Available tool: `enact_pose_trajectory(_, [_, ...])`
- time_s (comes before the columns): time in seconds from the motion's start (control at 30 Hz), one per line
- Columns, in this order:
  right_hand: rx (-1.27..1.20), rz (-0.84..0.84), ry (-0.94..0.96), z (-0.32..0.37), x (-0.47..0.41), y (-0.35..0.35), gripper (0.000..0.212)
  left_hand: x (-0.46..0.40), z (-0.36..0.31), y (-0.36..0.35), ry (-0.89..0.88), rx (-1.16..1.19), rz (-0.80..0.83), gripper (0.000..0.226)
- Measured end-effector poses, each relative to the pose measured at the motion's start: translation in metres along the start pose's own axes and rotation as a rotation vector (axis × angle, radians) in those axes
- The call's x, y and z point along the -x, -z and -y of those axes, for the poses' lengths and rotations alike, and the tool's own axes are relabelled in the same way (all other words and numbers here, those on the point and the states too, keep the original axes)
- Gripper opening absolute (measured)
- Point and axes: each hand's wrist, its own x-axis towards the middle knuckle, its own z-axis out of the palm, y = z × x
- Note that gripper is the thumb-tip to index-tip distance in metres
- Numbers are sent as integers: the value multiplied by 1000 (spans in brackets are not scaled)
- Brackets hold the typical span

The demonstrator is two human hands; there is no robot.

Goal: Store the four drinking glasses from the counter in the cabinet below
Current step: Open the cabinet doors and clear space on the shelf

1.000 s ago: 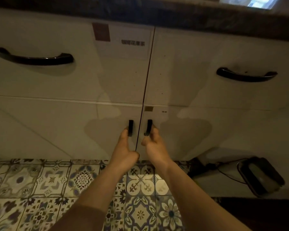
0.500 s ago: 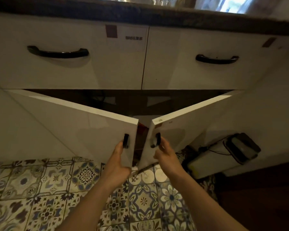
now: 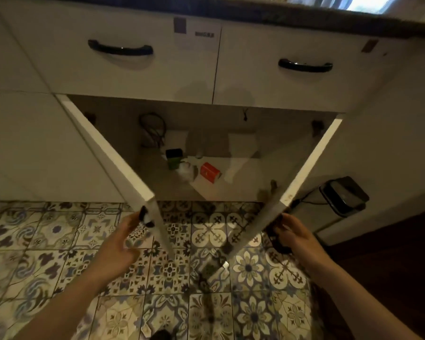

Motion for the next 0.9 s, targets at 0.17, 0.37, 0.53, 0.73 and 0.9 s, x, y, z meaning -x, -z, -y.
enact_pose_trajectory(0.17, [-14,-46,-100,-38,37,77,51,40,38,47,137,-11,-71,89])
enact_pose_trajectory(0.37, [41,-255,-139,-92,34,160,69,50,117,118,260,-34,-239,96])
enact_pose_trajectory(0.53, [21,-358,-423,-180,-2,201,69,51,168,153,287,-40,-362,94])
enact_pose_trajectory(0.73, [427,-269,-520,-143,50,82,51,79,168,92,554,-198,-357,69])
enact_pose_trajectory(0.9, [864,197,-155,-86,44,-48,58,66,93,-23,526,-558,136,78])
